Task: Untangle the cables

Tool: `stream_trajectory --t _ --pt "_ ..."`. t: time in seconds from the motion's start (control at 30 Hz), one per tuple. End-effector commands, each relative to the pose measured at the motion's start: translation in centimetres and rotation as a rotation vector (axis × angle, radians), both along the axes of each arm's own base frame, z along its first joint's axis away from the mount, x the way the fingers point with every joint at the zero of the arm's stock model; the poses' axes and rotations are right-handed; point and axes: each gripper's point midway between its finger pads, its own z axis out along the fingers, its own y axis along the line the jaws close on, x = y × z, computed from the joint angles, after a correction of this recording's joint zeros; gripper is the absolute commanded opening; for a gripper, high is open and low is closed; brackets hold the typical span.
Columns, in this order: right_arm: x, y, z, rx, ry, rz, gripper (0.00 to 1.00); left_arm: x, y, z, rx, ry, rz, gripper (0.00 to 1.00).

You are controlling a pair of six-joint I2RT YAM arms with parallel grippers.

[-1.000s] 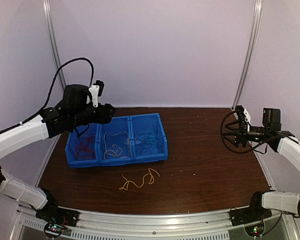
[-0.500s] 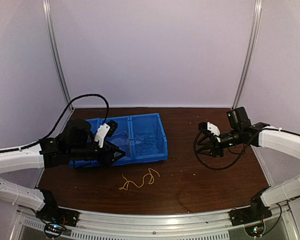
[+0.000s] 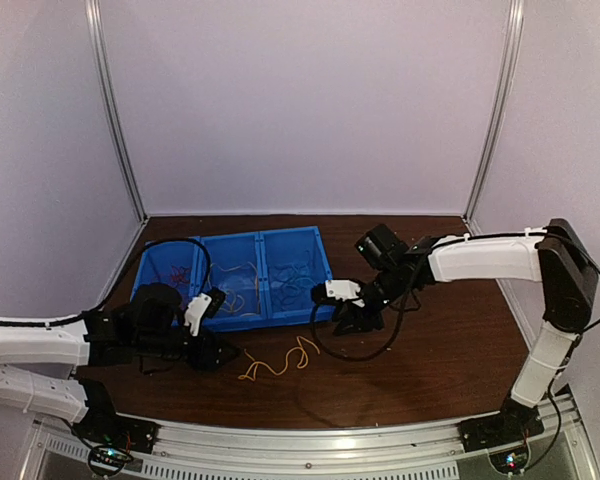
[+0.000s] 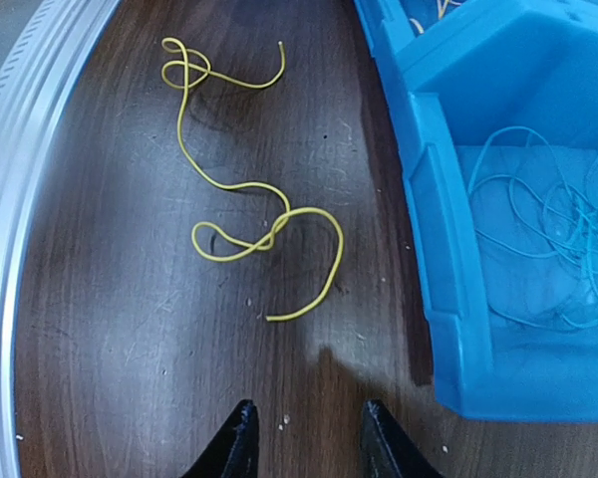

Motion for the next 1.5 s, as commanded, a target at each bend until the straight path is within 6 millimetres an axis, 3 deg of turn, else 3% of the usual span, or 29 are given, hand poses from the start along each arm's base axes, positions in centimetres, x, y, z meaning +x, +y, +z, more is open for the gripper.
stream_trajectory --t 0.0,0.27,0.6,0.87,1.0,1.17,1.47 --pt "-0.7 1.8 -2.8 -0.09 0.004 0.006 0.35 -0.3 -0.6 -1.0 -0.049 0.034 0.012 0.51" --pt "0.9 4.8 -3.6 -0.117 -0.059 -0.038 0.39 -1.6 -1.8 -3.3 -0.083 0.083 -0.041 0.51" --pt "-1.2 7.8 -3.6 -0.074 0.079 0.039 0.44 -2.0 -3.0 -4.4 -0.101 0.086 -0.086 0.48" --pt "-2.1 8.0 -4.6 -0.088 0.114 0.038 0.45 -2.0 -3.0 -5.9 -0.064 0.1 -0.086 0.25" --pt "-1.9 8.3 -4.7 -0.082 0.131 0.012 0.4 -1.9 -3.0 -6.0 -0.062 0.1 -0.085 0.12" --pt "-1.9 9.2 -3.9 -0.045 0.179 -0.029 0.34 -2.0 -3.1 -5.9 -0.07 0.098 -0.09 0.07" --pt "-1.3 10.3 -4.3 -0.038 0.235 -0.094 0.25 -2.2 -3.3 -5.5 -0.091 0.094 -0.103 0.0"
